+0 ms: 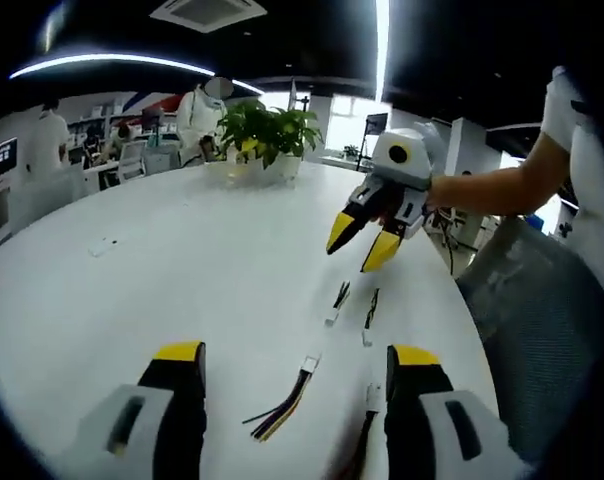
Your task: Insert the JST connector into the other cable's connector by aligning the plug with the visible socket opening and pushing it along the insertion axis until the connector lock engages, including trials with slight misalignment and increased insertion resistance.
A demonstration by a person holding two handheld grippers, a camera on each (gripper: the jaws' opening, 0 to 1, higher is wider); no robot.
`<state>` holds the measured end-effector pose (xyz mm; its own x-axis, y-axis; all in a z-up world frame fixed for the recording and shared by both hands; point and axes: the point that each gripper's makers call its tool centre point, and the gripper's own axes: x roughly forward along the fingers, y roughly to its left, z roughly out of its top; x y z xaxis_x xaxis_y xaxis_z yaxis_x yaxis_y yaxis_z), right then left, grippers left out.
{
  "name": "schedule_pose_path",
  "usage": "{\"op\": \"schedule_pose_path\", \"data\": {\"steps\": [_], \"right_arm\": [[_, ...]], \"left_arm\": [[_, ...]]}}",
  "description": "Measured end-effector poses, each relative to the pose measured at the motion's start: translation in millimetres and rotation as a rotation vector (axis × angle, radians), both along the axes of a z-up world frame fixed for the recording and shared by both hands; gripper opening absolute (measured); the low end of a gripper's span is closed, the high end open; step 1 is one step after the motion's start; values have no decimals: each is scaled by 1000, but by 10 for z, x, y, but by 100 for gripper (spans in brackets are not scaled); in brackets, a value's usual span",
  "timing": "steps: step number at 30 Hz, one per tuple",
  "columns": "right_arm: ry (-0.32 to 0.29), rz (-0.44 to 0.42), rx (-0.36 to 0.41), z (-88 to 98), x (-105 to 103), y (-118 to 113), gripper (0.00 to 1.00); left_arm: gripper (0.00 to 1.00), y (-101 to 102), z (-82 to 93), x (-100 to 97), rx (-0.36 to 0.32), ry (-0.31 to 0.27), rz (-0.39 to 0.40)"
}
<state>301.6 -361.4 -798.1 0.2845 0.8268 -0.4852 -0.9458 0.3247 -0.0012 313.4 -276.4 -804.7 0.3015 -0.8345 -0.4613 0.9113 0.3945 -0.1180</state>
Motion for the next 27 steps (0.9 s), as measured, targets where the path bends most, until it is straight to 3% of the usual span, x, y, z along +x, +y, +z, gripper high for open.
{"op": "schedule_pose_path", "data": {"steps": [5, 9, 14, 27], "right_arm": [[25, 33, -28, -148, -46, 68, 20], [25, 69, -51, -233, -92, 111, 17], [27, 98, -62, -323, -114, 175, 12], [37, 71, -54, -429, -85, 147, 11]], "left_arm": [[59, -24, -146, -56, 44, 0, -48], [49, -62, -174, -97, 41, 2, -76], [17, -92, -221, -131, 46, 4, -103], [16, -111, -342, -110, 56, 32, -108]]}}
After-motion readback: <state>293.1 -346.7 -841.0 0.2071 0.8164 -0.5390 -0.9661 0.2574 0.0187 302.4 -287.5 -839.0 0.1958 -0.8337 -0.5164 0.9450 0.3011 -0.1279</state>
